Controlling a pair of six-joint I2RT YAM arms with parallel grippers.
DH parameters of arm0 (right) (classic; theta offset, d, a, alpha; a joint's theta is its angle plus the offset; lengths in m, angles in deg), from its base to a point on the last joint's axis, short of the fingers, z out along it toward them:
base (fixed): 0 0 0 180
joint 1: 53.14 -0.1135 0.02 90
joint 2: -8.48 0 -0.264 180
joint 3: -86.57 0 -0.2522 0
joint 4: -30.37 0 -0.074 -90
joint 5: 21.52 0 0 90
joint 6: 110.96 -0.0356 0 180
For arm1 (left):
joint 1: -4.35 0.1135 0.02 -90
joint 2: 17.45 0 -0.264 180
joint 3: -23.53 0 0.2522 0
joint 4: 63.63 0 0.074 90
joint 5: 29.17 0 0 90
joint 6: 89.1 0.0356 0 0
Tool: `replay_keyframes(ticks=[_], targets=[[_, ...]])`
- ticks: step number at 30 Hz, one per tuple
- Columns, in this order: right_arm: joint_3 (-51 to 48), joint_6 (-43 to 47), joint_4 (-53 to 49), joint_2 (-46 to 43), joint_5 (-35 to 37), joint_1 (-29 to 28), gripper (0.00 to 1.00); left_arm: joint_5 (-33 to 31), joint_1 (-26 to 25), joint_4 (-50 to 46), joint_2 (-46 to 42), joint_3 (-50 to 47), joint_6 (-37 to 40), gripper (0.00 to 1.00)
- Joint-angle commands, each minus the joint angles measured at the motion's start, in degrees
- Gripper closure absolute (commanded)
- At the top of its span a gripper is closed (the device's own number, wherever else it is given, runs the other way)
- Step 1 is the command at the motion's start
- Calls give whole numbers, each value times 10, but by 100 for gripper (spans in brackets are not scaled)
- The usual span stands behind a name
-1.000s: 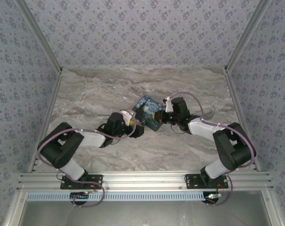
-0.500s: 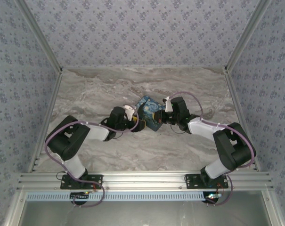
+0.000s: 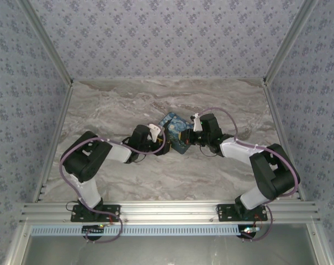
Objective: Unlock the padlock with the key
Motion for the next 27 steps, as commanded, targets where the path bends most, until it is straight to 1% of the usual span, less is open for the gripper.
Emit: replay_keyframes(ticks=[1,6,11,18,27], targets=[[3,10,-45,6,4,-7,100,16,-5,10,16,15,6,43],[2,10,-45,7,5,-7,100,13,-11,12,27,20,7,46],[0,10,-44,4,6,-8,100,-4,-23,-9,30,30,16,50],[-1,8,-39,4,6,-10,100,-25,-33,-26,26,38,20,57],[-3,6,-35,4,5,-11,100,-25,-38,-37,30,47,24,63]])
